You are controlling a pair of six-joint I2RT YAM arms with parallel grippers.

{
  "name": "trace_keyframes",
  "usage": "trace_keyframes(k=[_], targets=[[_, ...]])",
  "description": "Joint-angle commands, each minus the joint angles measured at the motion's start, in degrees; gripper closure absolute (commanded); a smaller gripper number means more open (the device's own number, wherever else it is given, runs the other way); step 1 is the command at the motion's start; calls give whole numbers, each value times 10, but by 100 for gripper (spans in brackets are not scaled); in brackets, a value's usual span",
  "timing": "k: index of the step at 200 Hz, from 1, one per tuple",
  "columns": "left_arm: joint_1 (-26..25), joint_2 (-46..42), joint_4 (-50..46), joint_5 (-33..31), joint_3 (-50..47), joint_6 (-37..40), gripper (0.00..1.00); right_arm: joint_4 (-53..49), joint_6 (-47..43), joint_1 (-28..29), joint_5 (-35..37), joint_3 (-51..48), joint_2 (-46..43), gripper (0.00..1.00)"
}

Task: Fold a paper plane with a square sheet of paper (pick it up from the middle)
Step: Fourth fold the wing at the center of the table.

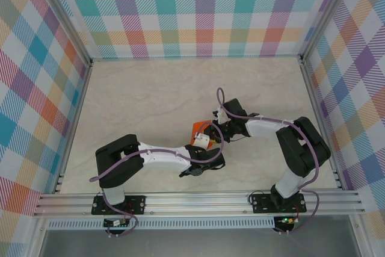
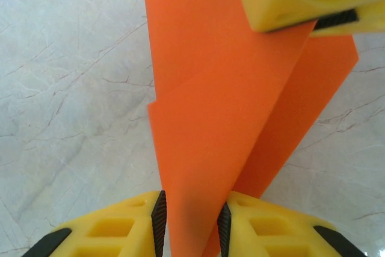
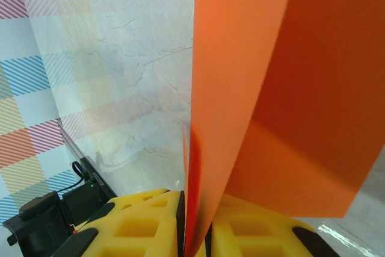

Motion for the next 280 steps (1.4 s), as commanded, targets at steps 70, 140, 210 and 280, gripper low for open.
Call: trace_keyframes(k=[70, 140, 210, 280], targets=[[-7, 8, 9, -1, -21, -12, 83, -12, -17, 3, -9, 19, 20, 82], [1, -6, 43, 25, -40, -9, 96, -18, -19, 3, -3, 19, 13, 79], [43, -99, 191, 125, -142, 17, 97, -92, -53, 2, 71, 18, -61, 60], [136, -192, 334, 309, -252, 40, 96, -62, -42, 0, 81, -31, -118, 51]])
